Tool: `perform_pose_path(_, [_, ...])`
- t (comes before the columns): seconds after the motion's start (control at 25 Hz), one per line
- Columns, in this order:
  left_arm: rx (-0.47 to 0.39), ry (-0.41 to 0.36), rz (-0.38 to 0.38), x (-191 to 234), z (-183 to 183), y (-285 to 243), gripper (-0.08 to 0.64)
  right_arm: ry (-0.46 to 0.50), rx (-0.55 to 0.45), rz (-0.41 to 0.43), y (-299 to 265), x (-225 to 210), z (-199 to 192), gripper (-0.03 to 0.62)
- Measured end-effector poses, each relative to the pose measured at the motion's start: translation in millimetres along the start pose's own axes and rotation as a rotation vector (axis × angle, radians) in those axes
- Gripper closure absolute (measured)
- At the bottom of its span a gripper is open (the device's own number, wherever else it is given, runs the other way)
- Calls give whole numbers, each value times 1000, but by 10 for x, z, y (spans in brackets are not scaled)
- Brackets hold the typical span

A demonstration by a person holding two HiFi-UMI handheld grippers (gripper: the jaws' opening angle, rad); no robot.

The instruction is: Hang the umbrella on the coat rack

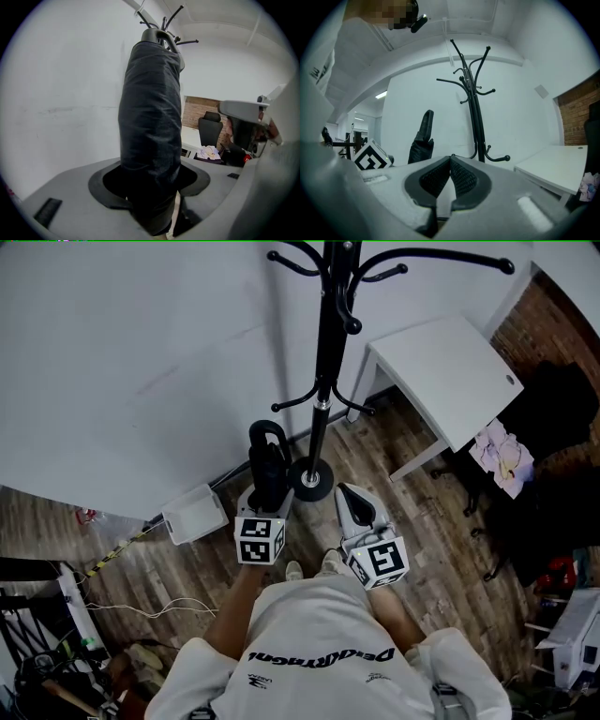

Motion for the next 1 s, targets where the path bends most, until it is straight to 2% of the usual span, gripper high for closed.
perform_pose_path(0.44, [117, 40, 58, 593, -62, -452, 310, -4, 36, -9, -146, -108, -108, 595])
perform_pose_path(0.76, [204, 67, 43, 879, -162, -787, 310, -6, 80, -3, -240, -117, -250, 594])
perform_pose_path(1.0, [238, 90, 34, 1063, -221, -948, 310, -10, 94, -3, -297, -134, -323, 595])
Point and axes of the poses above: the fingertips, and each gripper's own axes: y backward along the fingers, x to its left, z out of its top, the point moved 5 cm from there along y, backward along the fingers, and after that the axes turned 13 degrees about -z, right-handed, at the moved point
